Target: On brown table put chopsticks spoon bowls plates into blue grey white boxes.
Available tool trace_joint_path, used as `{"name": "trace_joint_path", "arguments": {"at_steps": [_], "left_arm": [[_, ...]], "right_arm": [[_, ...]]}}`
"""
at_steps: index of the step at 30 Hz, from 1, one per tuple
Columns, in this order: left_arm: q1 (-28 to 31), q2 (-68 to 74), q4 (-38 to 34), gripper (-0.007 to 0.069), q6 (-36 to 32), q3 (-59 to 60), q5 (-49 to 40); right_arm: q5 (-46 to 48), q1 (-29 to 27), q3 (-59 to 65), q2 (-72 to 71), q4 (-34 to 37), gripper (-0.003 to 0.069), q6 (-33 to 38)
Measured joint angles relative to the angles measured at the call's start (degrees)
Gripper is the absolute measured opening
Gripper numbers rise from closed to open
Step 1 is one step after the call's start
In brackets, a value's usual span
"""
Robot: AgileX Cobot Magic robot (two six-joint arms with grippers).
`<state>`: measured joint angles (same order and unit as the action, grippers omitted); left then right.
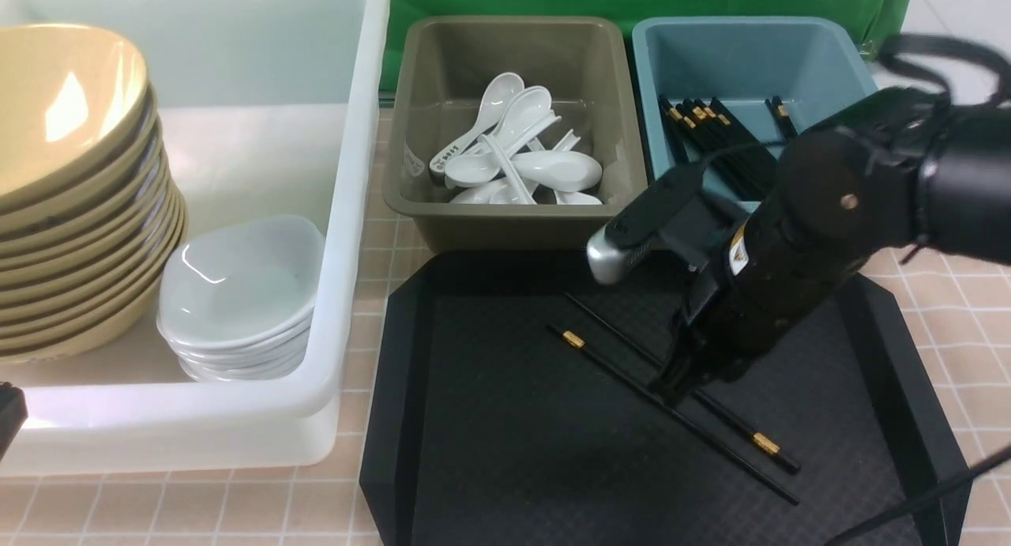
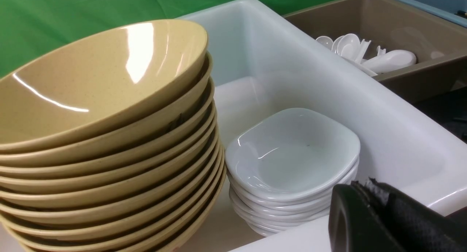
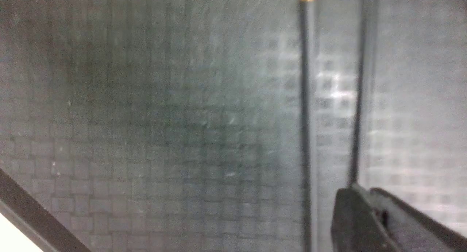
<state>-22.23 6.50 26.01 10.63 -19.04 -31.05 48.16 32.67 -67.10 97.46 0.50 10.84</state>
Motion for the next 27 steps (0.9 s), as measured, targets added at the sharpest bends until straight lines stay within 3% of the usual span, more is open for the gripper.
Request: {"name": "trace_joint_path", "arguments": {"at_steps": [1,4,8,11,16,23,27], "left_arm": [[0.00,0.00,0.00,-0.0007,0.00,0.00,0.00],[0.00,0.00,0.00,-0.0007,0.00,0.00,0.00],[0.00,0.00,0.00,-0.0007,0.00,0.00,0.00],[0.00,0.00,0.00,-0.0007,0.00,0.00,0.00],[0.00,0.00,0.00,-0.0007,0.00,0.00,-0.02],[0.00,0.00,0.00,-0.0007,0.00,0.00,-0.14],[0.00,0.00,0.21,-0.0007,0.00,0.00,-0.14]], "right_arm": [[0.00,0.00,0.00,0.22,0.10,0.0131,0.00],[-0.94,0.00,0.07,3.91,0.71,0.0260,0.13],[-2.83,0.00,0.07,7.54,1.13,0.0309,0.24],[-4.00,0.00,-0.11,9.82,1.10,0.0269,0.43],[-4.33,0.00,-0.15,9.56,2.12,0.0074,2.51],[-5.55,-0.16,-1.06,-1.14,5.01,0.0065,7.45],[-18.31,-2.05,-2.61,-7.83,2.50,0.0065,7.49]]}}
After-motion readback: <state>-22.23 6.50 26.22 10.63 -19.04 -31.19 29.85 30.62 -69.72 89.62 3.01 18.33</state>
